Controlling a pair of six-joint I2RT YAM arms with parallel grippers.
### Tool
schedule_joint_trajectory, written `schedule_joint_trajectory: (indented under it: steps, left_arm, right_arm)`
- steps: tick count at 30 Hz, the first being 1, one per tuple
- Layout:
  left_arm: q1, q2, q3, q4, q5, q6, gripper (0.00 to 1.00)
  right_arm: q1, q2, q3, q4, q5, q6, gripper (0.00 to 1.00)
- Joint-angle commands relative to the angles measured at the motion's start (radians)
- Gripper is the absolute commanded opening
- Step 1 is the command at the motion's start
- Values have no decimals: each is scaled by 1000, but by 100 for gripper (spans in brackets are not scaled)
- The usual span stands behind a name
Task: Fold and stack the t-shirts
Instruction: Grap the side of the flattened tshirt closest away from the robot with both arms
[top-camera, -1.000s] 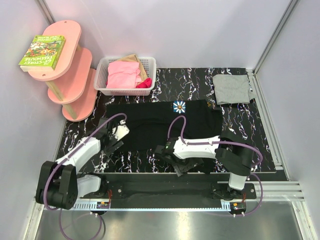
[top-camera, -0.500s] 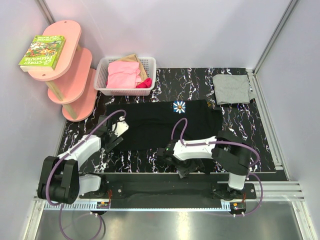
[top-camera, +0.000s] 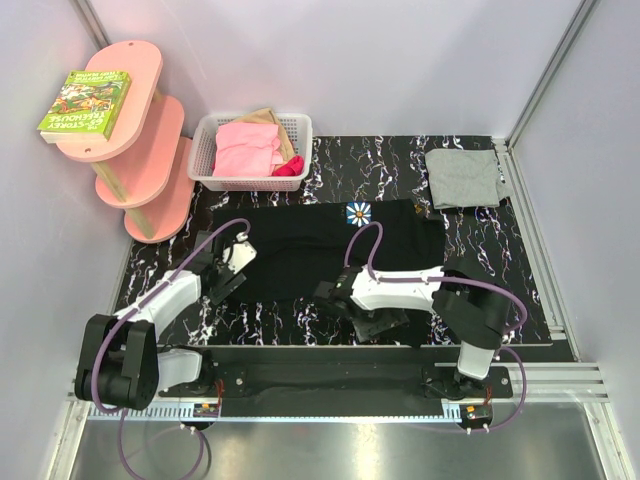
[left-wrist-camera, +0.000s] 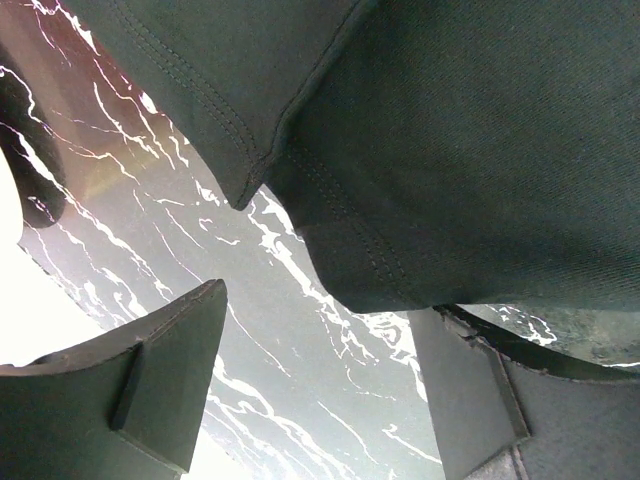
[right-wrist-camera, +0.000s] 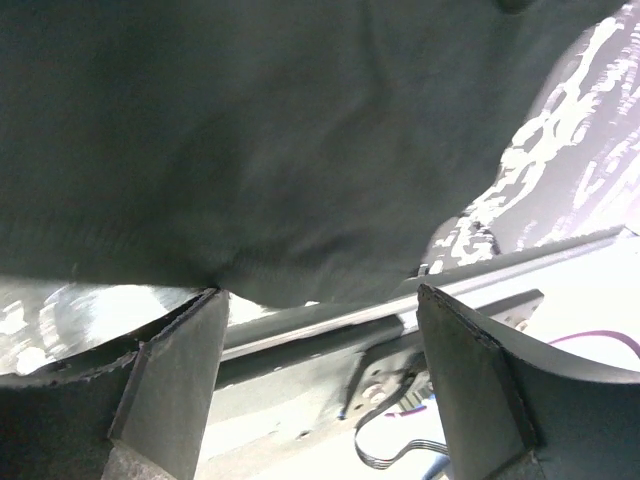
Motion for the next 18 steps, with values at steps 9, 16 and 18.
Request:
schedule_joint_trajectory:
  steps: [9, 16, 18]
  left_arm:
    - [3, -43, -18, -78, 55, -21, 79]
    - [2, -51, -24, -71, 61, -16, 65]
    - [3, -41, -24, -61, 63, -19, 49]
  right_arm:
    - [-70, 74, -49, 118, 24, 4, 82]
    - [-70, 47, -115, 223, -105, 5, 37]
    - [-69, 21, -124, 230, -127, 9, 18]
